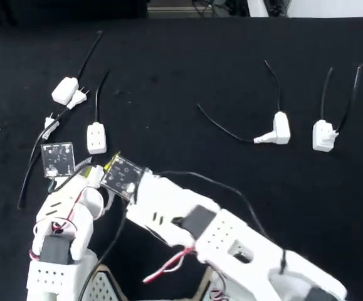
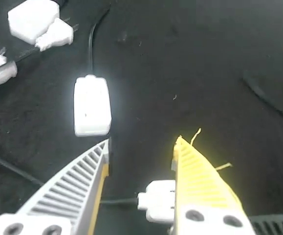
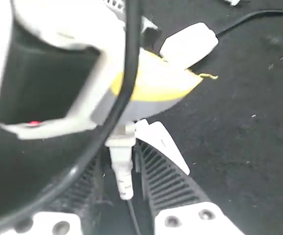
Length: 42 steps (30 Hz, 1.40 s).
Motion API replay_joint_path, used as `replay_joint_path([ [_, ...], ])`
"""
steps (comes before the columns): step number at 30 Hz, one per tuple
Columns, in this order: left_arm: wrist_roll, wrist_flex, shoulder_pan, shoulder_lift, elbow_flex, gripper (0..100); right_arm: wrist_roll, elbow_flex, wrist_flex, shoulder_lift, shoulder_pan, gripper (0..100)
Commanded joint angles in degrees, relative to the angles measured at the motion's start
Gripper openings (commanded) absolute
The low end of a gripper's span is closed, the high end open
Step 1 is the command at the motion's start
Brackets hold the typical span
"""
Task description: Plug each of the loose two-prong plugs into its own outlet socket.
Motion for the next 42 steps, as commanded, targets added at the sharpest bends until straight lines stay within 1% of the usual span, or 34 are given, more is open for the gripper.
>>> replay_joint_path([
  [1,-0.62,0.35,1.89,0.62,-0.31,21,0.35,-2.07,4.04,-11.74,-0.7,1.0],
  [5,-0.62,0.35,1.89,0.62,-0.31,21,0.35,-2.07,6.68,-17.19,-0.09,1.0],
  [9,-0.62,0.35,1.63,0.62,-0.31,21,0.35,-1.01,6.51,-20.09,3.16,1.0],
  [20,-0.53,0.26,1.45,0.53,-0.31,21,0.26,0.31,6.86,-22.73,3.6,1.0],
  [22,-0.35,0.09,1.01,0.53,-0.4,21,0.35,0.48,7.12,-22.2,3.69,1.0],
  [25,-0.09,-0.44,-2.24,0.44,-1.71,21,0.44,1.19,7.74,-20.18,4.57,1.0],
  [30,0.0,-0.79,-4.97,0.44,-2.51,21,0.79,0.13,5.98,-11.03,7.21,1.0],
  [32,0.0,-0.79,-5.05,0.44,-2.42,21,0.88,-0.48,4.31,-6.37,10.29,1.0],
  [36,-0.09,-0.7,-5.14,0.44,-1.98,21,0.88,-3.56,2.9,1.89,21.63,1.0],
  [38,-0.09,-0.62,-4.97,0.44,-1.89,21,0.88,-5.49,2.81,6.02,26.2,1.0],
  [42,-0.09,-0.35,-4.97,0.44,-1.89,21,0.97,-7.16,2.81,14.73,30.86,1.0],
])
